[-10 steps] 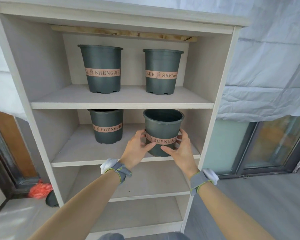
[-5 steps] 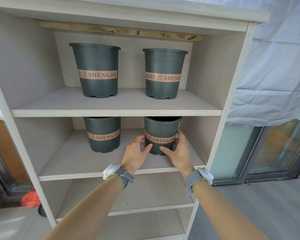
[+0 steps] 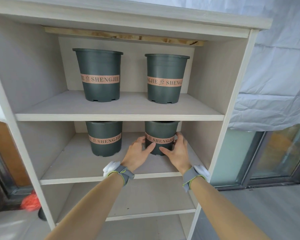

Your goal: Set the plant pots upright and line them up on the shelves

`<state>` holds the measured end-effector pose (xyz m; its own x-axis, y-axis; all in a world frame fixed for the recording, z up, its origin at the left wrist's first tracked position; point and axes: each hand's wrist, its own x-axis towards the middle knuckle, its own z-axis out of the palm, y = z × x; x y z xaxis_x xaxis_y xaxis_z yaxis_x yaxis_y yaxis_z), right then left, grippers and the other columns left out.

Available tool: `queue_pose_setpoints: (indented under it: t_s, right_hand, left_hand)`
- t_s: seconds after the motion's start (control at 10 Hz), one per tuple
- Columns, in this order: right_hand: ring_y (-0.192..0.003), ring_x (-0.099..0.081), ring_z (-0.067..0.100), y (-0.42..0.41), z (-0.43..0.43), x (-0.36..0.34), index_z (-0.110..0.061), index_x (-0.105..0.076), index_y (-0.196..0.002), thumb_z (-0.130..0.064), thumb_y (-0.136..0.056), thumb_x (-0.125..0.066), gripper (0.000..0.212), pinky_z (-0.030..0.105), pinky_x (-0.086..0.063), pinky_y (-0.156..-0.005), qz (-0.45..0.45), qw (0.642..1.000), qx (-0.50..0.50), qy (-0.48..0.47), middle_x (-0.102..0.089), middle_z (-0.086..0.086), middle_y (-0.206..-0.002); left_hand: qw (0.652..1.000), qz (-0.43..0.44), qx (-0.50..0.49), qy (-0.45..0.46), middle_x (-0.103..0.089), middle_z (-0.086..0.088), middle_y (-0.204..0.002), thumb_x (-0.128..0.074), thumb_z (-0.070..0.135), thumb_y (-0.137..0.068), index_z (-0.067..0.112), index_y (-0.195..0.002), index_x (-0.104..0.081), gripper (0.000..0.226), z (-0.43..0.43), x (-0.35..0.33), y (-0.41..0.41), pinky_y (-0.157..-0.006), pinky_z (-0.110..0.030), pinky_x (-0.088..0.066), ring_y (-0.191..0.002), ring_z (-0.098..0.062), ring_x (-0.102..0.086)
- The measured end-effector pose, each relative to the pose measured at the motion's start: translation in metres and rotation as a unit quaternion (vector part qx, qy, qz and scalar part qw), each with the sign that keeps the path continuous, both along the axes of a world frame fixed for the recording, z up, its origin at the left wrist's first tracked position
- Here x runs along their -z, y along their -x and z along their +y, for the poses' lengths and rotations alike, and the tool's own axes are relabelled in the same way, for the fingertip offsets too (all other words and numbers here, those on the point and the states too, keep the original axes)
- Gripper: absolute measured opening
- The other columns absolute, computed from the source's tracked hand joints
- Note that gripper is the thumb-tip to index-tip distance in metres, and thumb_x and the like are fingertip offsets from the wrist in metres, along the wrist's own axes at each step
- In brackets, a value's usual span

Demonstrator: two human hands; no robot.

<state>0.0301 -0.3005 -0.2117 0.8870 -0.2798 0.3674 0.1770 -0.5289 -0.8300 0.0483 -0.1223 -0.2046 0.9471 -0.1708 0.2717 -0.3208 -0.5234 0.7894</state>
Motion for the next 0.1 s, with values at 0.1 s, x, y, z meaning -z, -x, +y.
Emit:
queue_pose_setpoints:
  t_s: [0.1]
  right_hand:
    - [-0.134, -0.036, 0.032, 0.0085, 0.0050, -0.0014, -0.011, -0.026, -0.148, -0.020, -0.075, -0.086, 0.095, 0.022, -0.027, -0.101, 0.000, 1.000, 0.016, -0.014, -0.031, 0.015, -0.137]
  left_hand:
    - [1.000, -0.014, 0.005, 0.003, -0.061, 0.000, -0.138, -0.056, 0.055, -0.093, 0.018, -0.141, -0.050, 0.061, 0.0099, -0.0027, 0.0071, -0.109, -0.036, -0.044, -0.124, -0.020, -0.059]
